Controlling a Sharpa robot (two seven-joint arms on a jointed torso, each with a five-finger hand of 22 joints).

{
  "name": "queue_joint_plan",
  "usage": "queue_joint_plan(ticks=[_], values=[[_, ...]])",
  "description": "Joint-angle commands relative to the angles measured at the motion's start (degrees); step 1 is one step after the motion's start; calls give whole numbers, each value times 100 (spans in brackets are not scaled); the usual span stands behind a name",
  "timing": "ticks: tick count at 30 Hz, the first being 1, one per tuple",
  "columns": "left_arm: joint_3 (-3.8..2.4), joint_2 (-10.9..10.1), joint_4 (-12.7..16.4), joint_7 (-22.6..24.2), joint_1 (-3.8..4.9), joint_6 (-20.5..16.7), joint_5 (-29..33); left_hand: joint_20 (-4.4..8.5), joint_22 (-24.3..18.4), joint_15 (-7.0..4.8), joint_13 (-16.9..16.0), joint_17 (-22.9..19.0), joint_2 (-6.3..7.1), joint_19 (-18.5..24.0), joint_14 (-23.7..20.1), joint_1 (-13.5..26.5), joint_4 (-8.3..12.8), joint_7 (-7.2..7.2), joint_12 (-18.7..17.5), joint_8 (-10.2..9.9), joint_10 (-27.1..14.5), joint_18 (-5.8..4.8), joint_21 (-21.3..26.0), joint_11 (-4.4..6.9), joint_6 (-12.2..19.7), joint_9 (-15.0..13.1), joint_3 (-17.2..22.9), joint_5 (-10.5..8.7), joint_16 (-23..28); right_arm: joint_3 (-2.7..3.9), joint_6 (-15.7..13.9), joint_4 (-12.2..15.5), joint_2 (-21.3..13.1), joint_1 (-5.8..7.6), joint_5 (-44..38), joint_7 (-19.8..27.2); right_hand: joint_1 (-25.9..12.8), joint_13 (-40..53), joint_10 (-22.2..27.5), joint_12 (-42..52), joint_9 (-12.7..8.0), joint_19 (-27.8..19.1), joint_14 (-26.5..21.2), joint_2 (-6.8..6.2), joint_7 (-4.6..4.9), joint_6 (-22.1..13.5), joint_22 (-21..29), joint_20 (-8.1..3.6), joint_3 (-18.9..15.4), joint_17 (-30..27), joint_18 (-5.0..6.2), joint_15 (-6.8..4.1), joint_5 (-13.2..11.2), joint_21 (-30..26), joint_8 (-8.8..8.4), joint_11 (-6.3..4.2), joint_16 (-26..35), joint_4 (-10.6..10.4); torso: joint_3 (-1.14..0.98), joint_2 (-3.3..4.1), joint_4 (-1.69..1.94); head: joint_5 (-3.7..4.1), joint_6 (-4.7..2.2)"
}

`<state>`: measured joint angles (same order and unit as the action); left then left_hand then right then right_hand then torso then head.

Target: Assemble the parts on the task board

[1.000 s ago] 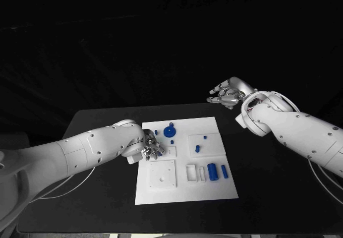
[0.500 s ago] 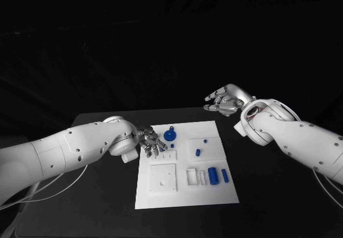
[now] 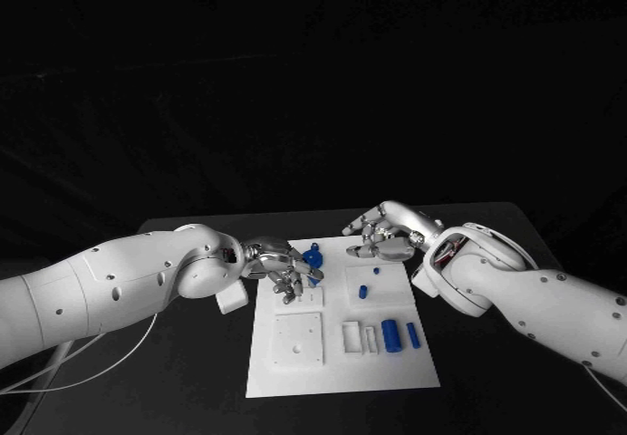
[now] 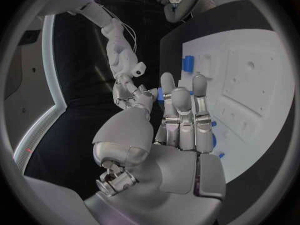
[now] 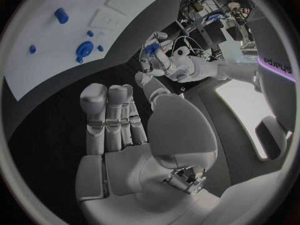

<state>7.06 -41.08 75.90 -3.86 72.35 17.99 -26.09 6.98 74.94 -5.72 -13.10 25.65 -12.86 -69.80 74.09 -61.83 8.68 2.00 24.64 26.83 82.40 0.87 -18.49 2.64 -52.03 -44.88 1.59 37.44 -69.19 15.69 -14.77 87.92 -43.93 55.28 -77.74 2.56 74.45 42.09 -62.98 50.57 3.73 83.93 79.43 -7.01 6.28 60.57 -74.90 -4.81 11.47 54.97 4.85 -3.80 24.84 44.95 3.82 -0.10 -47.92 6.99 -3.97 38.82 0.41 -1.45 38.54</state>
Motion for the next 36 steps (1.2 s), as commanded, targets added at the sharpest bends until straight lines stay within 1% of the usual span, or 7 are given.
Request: queue_joint_plan(ticks=[1,3,4,10,19,28,36], values=[[-5,-41,40,514,-6,813,468,-1,109,-13,-6,-5,18,43,-46,47,752,-24,17,-3,-26,-10,-9,-1,-34,-14,770,27,-33,-45,241,128,-8,-36,-380,322,-17,9,-32,-1,-8,25,29,68,6,-14,-558,-16,-13,3,0,-8,-33,30,-27,10,-10,59,-2,0,5,-16,-61],[-5,-58,46,524,-12,844,495,-1,109,-13,-5,-8,19,43,-47,48,751,-24,19,-11,-27,-9,-11,-1,-36,-23,772,25,-35,-80,242,197,-11,-55,-448,334,-16,12,-38,-7,-8,19,30,78,12,-38,-555,-13,-52,6,3,-5,-51,33,-28,14,-6,93,-2,-1,7,-29,-92],[-6,-67,47,522,-16,839,503,-3,105,-11,11,-43,29,53,-57,55,746,-23,37,-113,-32,-6,-38,-3,-71,-147,794,15,-61,-102,252,243,-13,-66,-493,338,-12,13,-40,-14,-8,15,30,81,20,-67,-554,-8,-100,6,7,0,-59,36,-27,20,-1,118,-4,-2,6,-34,-107],[-6,-81,52,510,-24,858,474,-6,104,-8,20,-79,20,43,-46,97,748,-18,35,-87,-44,1,-37,-2,-24,-298,813,85,-53,-150,379,403,-38,-106,-636,341,191,-10,-25,-67,-6,-10,3,86,52,-199,-545,10,-324,-5,22,19,-92,-6,-27,47,30,297,-14,8,2,-37,-156],[-6,-82,69,528,-27,848,371,-6,105,-8,23,-86,28,47,-51,91,750,-18,33,-92,-51,1,-37,-3,-25,-315,819,96,-50,-167,557,559,-70,-147,-582,400,185,-14,-10,-85,-6,-32,-18,146,58,-228,-538,13,-506,2,23,21,-13,-36,-26,55,35,375,-13,7,0,-47,-93],[-6,-83,75,538,-29,814,314,-7,106,-6,26,-96,37,52,-55,76,750,-15,32,-108,-53,1,-37,-4,-26,-328,823,91,-49,-171,496,628,-72,-167,-387,500,113,13,-20,-51,-6,-7,1,203,41,-185,-546,7,-715,7,17,15,52,10,-29,43,24,263,-12,5,-1,-58,-50],[-5,-83,93,535,-29,799,288,-7,106,-6,29,-101,44,51,-54,70,748,-15,30,-119,-54,2,-39,-4,-28,-335,818,77,-51,-175,489,631,-55,-171,-304,506,-2,37,-29,-22,-4,4,15,313,9,-71,-552,1,-814,16,10,4,16,41,-24,25,13,117,-12,6,2,-68,-51]])
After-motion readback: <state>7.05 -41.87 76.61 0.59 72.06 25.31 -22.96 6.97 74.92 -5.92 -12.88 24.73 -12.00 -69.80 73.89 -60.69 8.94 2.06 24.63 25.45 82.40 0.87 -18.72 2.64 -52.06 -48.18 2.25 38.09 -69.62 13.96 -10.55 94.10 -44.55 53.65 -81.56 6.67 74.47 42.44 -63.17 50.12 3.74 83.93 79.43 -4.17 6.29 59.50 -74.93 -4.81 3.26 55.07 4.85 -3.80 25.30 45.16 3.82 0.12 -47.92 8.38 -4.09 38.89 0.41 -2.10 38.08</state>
